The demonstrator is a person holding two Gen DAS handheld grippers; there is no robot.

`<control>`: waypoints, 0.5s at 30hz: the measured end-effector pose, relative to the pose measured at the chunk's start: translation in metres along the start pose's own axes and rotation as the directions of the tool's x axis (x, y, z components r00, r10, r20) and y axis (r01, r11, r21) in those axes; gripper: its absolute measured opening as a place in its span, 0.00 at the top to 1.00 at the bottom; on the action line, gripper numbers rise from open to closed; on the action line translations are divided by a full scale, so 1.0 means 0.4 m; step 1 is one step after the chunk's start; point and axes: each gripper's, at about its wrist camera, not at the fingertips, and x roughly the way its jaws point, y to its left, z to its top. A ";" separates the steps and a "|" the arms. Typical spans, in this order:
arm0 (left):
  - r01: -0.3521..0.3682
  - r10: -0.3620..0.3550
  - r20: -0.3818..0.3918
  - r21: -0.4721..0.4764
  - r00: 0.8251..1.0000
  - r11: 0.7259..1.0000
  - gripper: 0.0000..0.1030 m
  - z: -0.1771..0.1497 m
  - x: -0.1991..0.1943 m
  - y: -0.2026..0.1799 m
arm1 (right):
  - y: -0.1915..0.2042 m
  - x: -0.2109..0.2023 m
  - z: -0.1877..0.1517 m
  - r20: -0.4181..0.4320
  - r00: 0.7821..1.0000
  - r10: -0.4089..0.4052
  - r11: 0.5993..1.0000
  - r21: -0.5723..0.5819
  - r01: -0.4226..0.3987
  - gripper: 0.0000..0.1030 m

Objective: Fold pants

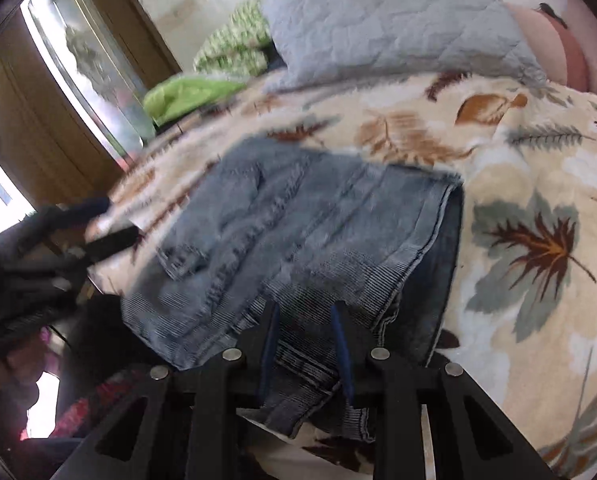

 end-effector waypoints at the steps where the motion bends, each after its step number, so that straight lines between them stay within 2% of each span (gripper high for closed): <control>1: 0.003 -0.003 0.003 -0.003 1.000 1.000 0.36 0.001 -0.003 0.002 | -0.008 0.010 0.002 -0.015 1.000 0.005 1.000 0.013 -0.005 0.71; 6: 0.000 0.000 0.012 -0.008 1.000 1.000 0.36 0.005 -0.008 0.008 | -0.025 0.015 0.006 -0.019 0.999 0.027 0.999 0.036 -0.027 0.71; 11: -0.001 0.001 0.007 -0.012 1.000 1.000 0.36 0.005 -0.002 0.011 | -0.018 0.004 0.002 -0.011 1.000 0.016 1.000 0.023 -0.016 0.71; 15: -0.003 0.003 0.004 -0.015 1.000 1.000 0.36 0.002 0.002 0.015 | -0.004 -0.022 0.008 0.040 0.999 0.033 0.999 0.016 -0.033 0.71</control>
